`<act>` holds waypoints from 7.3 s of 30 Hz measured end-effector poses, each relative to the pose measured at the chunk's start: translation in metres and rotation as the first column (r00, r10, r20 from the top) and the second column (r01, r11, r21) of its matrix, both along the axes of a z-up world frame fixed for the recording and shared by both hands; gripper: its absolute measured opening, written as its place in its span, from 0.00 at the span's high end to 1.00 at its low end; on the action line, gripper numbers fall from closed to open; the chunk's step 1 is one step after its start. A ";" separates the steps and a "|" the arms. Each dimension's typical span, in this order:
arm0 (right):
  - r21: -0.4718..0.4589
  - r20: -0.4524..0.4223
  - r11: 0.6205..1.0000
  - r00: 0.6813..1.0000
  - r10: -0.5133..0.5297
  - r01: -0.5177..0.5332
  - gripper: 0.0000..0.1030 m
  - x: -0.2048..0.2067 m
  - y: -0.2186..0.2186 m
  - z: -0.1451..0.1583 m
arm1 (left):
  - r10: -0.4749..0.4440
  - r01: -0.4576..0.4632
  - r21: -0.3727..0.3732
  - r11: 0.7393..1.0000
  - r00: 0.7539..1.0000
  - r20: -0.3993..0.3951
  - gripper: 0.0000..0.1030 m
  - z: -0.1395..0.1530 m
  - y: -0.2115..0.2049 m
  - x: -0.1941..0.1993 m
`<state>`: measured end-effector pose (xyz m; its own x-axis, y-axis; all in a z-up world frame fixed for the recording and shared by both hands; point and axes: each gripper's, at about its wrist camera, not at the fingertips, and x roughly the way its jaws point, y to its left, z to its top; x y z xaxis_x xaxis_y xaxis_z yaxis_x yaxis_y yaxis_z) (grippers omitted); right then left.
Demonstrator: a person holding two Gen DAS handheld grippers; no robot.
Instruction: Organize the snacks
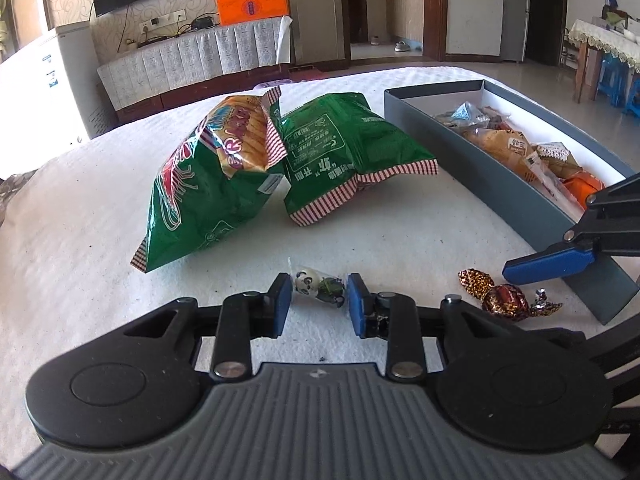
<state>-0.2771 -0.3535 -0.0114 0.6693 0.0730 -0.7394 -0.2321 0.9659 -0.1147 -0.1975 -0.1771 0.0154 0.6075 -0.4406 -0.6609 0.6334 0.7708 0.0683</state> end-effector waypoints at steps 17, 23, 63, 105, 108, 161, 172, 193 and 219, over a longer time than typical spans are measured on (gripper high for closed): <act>0.140 0.018 0.987 0.997 -0.077 0.074 0.75 -0.009 -0.006 0.014 | -0.014 0.014 -0.001 1.000 0.999 0.040 0.67 0.002 -0.001 -0.011; 0.220 0.021 0.971 0.995 -0.102 0.094 0.75 -0.009 -0.011 0.017 | -0.003 0.004 -0.026 1.000 0.999 0.041 0.67 0.009 0.001 -0.011; 0.355 0.308 0.901 0.879 -0.365 0.250 0.75 -0.068 -0.094 0.073 | -0.149 0.162 -0.123 0.979 0.983 0.108 0.67 0.049 -0.095 -0.055; 0.386 0.261 0.841 0.830 -0.493 0.379 0.75 -0.092 -0.148 0.062 | -0.275 0.279 -0.151 0.948 0.960 0.046 0.66 0.023 -0.176 -0.081; 0.382 0.256 0.845 0.836 -0.486 0.375 0.75 -0.091 -0.147 0.062 | -0.274 0.277 -0.151 0.949 0.961 0.040 0.66 0.021 -0.175 -0.081; 0.349 0.172 0.851 0.866 -0.470 0.392 0.75 -0.067 -0.148 0.039 | -0.314 0.318 -0.105 0.942 0.948 0.055 0.26 0.013 -0.161 -0.102; 0.329 0.127 0.850 0.873 -0.471 0.411 0.75 -0.053 -0.148 0.027 | -0.326 0.332 -0.078 0.940 0.942 0.084 0.19 0.012 -0.146 -0.107; 0.285 0.096 0.849 0.868 -0.487 0.444 0.73 -0.037 -0.148 0.013 | -0.321 0.329 -0.074 0.941 0.941 0.102 0.16 0.012 -0.145 -0.111; 0.391 0.160 0.808 0.831 -0.532 0.442 0.68 -0.060 -0.141 0.036 | -0.286 0.298 -0.105 0.949 0.951 0.121 0.15 0.024 -0.129 -0.107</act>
<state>-0.3374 -0.4941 0.0250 0.8378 -0.1094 -0.5349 0.2725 0.9327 0.2361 -0.3041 -0.3065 0.0398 0.5020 -0.6815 -0.5324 0.8264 0.5596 0.0629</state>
